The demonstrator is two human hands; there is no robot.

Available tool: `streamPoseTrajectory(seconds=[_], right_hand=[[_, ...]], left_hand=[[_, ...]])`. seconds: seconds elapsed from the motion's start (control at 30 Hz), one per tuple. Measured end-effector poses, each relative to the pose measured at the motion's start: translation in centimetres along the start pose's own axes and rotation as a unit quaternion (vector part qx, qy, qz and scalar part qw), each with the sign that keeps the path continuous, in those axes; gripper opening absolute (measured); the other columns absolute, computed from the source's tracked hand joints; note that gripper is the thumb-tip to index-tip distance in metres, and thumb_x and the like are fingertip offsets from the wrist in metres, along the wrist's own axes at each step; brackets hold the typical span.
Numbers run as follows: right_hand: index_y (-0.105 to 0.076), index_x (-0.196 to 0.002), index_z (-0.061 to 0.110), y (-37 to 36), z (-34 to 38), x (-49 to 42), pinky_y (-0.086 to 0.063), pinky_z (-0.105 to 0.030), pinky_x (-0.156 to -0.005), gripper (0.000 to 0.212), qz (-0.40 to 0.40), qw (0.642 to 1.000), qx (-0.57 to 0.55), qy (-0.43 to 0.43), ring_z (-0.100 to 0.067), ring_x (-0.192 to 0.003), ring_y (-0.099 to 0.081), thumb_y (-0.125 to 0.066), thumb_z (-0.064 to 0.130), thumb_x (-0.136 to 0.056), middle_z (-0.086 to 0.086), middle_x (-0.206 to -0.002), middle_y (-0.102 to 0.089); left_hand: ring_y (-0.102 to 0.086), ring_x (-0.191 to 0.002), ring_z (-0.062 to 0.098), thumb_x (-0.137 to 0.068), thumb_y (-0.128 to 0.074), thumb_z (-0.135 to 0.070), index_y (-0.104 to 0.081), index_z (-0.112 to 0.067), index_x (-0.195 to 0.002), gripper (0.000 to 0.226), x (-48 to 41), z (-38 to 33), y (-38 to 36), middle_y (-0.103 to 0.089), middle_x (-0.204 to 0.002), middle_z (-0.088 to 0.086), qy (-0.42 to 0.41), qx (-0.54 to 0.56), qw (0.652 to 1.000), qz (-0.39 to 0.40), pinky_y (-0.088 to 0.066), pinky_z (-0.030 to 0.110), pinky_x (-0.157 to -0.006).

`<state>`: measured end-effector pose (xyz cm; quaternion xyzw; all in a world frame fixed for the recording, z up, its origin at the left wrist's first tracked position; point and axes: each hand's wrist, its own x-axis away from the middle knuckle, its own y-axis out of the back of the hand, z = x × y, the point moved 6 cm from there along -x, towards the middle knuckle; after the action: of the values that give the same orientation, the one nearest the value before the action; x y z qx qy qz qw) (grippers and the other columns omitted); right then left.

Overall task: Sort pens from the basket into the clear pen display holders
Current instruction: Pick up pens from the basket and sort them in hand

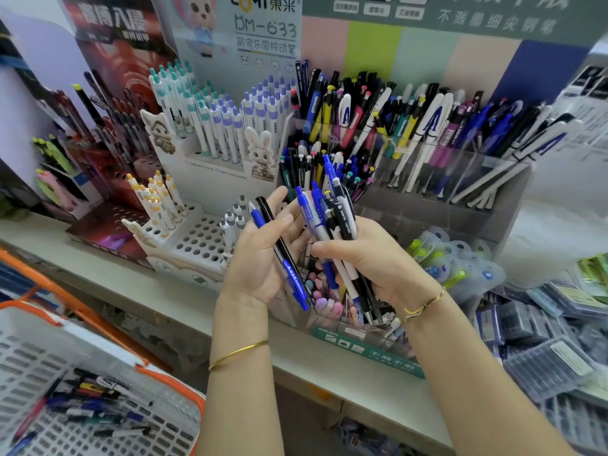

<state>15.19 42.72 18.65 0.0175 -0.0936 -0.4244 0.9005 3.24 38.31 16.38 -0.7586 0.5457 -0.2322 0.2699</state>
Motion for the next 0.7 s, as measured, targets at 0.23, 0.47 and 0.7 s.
streamPoseTrajectory(seconds=[0.23,0.47,0.7], right_hand=[[-0.064,-0.086,0.008,-0.8,-0.5,0.1,-0.048,-0.026,-0.040,0.009,-0.017,0.998,-0.047,-0.037,-0.018,-0.048,-0.058,-0.072,0.010,-0.082,-0.006,-0.064,-0.062],[-0.065,-0.078,0.013,-1.0,-0.6,-0.3,-0.051,-0.026,-0.045,0.012,-0.019,0.998,-0.045,-0.027,-0.012,-0.048,-0.060,-0.073,0.005,-0.080,0.000,-0.058,-0.063],[-0.069,-0.079,0.012,-1.7,-1.2,-0.5,-0.057,-0.045,-0.067,0.012,0.000,0.991,-0.125,-0.044,-0.024,-0.064,-0.065,-0.070,0.001,-0.081,-0.009,-0.068,-0.066]], left_hand=[[-0.062,-0.117,0.027,-0.098,-0.041,-0.022,-0.049,-0.019,-0.138,0.041,0.0,0.8,-1.6,-0.064,-0.128,0.011,-0.001,0.005,1.000,0.016,-0.054,0.044,-0.093],[-0.068,-0.105,0.018,-0.102,-0.039,-0.029,-0.054,-0.026,-0.130,0.032,-0.2,1.0,-1.9,-0.071,-0.114,-0.001,-0.016,-0.042,0.999,-0.022,-0.059,0.035,-0.080],[-0.069,-0.102,0.018,-0.100,-0.045,-0.032,-0.057,-0.032,-0.117,0.021,-0.5,0.4,-1.7,-0.073,-0.108,-0.001,-0.018,-0.117,0.991,-0.060,-0.057,0.036,-0.082]])
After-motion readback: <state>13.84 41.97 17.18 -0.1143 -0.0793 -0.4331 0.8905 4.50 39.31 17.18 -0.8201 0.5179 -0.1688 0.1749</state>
